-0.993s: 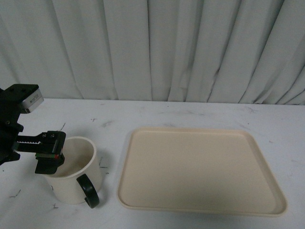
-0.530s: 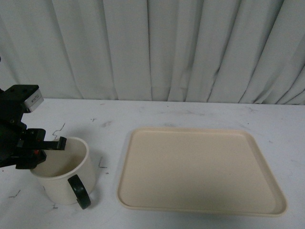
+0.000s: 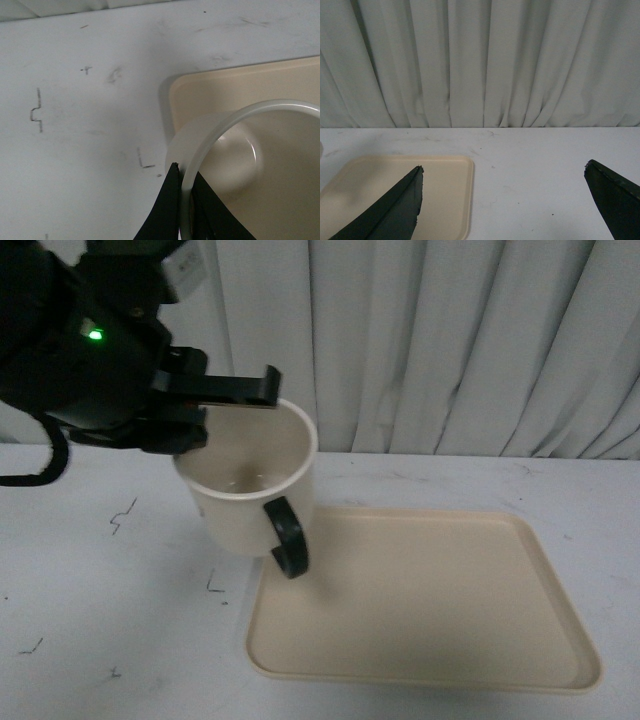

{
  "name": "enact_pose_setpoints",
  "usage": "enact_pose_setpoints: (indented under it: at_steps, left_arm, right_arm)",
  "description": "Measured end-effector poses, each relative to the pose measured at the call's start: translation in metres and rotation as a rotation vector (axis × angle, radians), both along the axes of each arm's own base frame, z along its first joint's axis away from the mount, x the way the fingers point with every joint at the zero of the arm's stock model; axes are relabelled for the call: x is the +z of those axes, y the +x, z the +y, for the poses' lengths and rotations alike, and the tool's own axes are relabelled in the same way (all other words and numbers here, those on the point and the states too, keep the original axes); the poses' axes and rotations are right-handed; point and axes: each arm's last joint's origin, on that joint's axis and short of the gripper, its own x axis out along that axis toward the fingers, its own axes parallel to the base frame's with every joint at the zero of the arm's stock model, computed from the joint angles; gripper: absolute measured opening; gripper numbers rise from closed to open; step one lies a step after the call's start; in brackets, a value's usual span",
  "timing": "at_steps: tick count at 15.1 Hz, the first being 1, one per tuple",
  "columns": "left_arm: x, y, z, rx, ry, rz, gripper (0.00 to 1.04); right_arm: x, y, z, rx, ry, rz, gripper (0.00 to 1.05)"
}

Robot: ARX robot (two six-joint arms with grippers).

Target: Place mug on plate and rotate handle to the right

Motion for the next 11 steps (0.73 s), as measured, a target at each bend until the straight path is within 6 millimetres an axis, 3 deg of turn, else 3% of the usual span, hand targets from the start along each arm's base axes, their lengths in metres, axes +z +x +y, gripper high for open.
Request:
enact_pose_setpoints:
  at_steps: [3,7,11]
  left_arm:
    - [-0.029,0.015,-0.038,0.037,0.016,0.073,0.03]
    - [-0.051,0.027,-0.052,0.102,-0.013,0.125,0.03]
    - [-0.068,0.034,-0.051,0.202,-0.032,0.170,0.03]
  right_arm:
    - [0.000,0.000,0.000,0.000,0.000,0.000,0.98]
    - [0.000,0.000,0.000,0.000,0.000,0.000,0.98]
    - [0.000,0.000,0.000,0.000,0.000,0.000,0.98]
